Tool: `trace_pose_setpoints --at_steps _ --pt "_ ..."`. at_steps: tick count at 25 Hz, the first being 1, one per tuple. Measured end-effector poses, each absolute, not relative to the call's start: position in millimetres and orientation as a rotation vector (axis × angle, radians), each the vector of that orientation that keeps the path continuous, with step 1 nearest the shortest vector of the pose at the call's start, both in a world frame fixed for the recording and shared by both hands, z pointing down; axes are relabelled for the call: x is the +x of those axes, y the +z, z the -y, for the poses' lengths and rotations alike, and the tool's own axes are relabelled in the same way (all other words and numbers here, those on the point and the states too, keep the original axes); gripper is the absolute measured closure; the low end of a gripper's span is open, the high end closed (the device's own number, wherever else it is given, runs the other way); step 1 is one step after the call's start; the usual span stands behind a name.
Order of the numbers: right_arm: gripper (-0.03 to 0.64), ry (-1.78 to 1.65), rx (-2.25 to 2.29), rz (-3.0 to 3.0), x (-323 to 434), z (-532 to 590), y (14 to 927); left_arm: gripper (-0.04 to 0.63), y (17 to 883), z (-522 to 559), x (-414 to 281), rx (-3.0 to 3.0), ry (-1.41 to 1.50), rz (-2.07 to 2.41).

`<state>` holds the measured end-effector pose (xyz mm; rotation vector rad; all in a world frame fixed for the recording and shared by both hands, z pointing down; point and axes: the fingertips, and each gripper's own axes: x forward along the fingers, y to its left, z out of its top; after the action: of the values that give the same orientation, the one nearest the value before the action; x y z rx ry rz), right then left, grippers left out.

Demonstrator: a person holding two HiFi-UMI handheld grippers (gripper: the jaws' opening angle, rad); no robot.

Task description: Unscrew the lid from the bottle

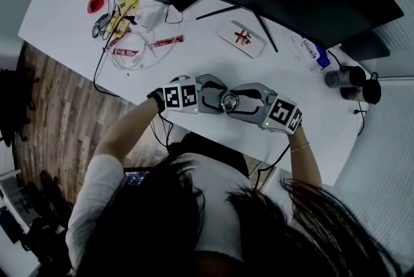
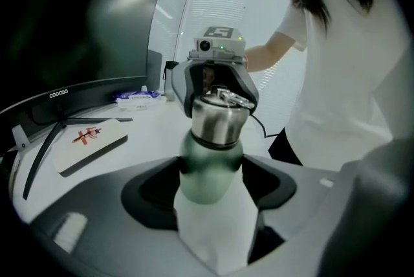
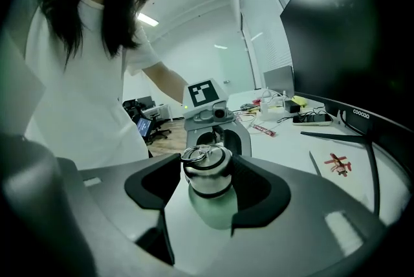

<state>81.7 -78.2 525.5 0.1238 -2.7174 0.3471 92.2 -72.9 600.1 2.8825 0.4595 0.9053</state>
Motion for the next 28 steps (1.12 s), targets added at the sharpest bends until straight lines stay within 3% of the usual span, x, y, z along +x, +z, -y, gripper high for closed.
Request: trace_pose_setpoints --at_steps 6,18,28 --pt "0.371 0.471 0.316 2.702 84.1 77.3 527.4 0.244 600.2 71.6 92.7 2.894 0.868 -0.402" --pt "0.371 0.623 1.148 2.656 88.2 78.8 519.6 0.244 600.8 68.9 90.9 2.889 0.781 -0.083" --pt "0.377 0.510 1.484 2.484 90.1 81.9 525.4 0.244 605.7 69.8 89.1 2.873 0.750 0.118"
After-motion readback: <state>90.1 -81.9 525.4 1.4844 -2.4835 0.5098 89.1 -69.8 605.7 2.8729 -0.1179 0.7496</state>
